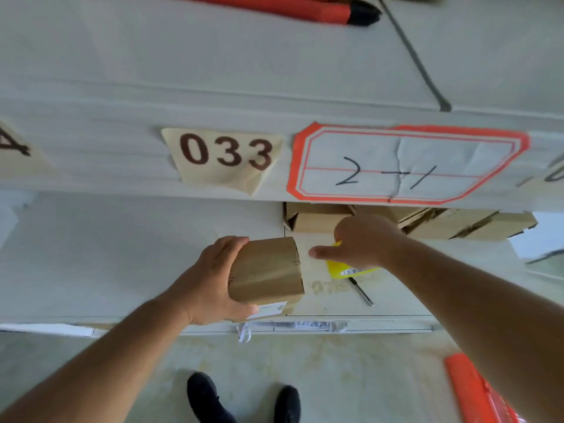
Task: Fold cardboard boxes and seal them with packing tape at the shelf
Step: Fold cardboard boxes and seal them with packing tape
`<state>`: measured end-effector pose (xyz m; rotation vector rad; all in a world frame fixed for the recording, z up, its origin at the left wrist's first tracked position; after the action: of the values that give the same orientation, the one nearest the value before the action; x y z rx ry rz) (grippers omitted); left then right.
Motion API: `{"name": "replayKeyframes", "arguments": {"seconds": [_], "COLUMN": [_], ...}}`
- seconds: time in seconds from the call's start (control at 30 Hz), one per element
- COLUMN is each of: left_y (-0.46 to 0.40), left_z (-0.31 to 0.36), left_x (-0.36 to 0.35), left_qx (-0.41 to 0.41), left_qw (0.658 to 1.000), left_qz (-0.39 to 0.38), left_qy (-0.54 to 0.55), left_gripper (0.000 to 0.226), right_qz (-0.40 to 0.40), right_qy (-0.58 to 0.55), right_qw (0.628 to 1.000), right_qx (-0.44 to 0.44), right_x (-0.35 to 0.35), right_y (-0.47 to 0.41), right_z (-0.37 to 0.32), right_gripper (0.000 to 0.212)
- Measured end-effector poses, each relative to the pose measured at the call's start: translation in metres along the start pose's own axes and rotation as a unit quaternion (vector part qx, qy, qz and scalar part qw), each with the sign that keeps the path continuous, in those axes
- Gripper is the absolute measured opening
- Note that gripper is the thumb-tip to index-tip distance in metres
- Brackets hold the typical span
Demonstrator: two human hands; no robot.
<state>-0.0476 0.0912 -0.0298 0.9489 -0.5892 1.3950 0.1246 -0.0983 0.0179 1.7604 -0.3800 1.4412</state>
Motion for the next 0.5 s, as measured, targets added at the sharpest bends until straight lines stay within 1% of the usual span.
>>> {"name": "replayKeyframes", "arguments": {"seconds": [0.13, 0.23, 0.3, 0.37, 0.4, 0.43, 0.5], "left_y": [-0.001, 0.000, 0.000, 0.000, -0.001, -0.003, -0.011], "left_z": [-0.002, -0.002, 0.001, 0.004, 0.006, 0.011, 0.030], "left_x": [-0.001, -0.001, -0.002, -0.001, 0.000, 0.001, 0.001], "left_qx": [0.009, 0.011, 0.007, 0.011, 0.014, 0.016, -0.005], "left_qw": [1.000, 1.000, 1.000, 1.000, 0.999, 0.995, 0.976], "left_qz": [-0.006, -0.009, -0.012, -0.018, -0.021, -0.027, -0.033], "left_qy": [0.005, 0.006, 0.005, -0.008, -0.038, -0.092, -0.215], "left_gripper": [0.126, 0.126, 0.126, 0.127, 0.128, 0.129, 0.136], "right_qz": [0.001, 0.000, -0.002, -0.008, -0.009, -0.009, -0.001], "right_qy": [-0.029, -0.044, -0.056, -0.055, -0.050, -0.045, -0.042], "right_qw": [1.000, 0.999, 0.998, 0.998, 0.998, 0.998, 0.999], "right_qx": [-0.009, -0.022, -0.028, -0.031, -0.030, -0.030, -0.032], "right_x": [-0.017, -0.024, -0.028, -0.031, -0.032, -0.033, -0.033], "right_y": [-0.004, -0.005, -0.005, -0.005, -0.005, -0.005, -0.006], "right_z": [0.003, 0.003, 0.002, 0.000, -0.001, -0.002, -0.001], "right_gripper": [0.088, 0.094, 0.093, 0.094, 0.096, 0.098, 0.100]}}
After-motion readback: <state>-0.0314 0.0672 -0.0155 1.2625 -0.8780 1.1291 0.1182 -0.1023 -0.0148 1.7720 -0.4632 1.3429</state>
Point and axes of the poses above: each hand's wrist, its own y-axis away from the middle knuckle, its own x-axis out of the back of the hand, z = x × y, the point moved 10 cm from there along -y, towards the middle knuckle, and after that the axes turned 4 degrees about -y, right-handed, at the moved point
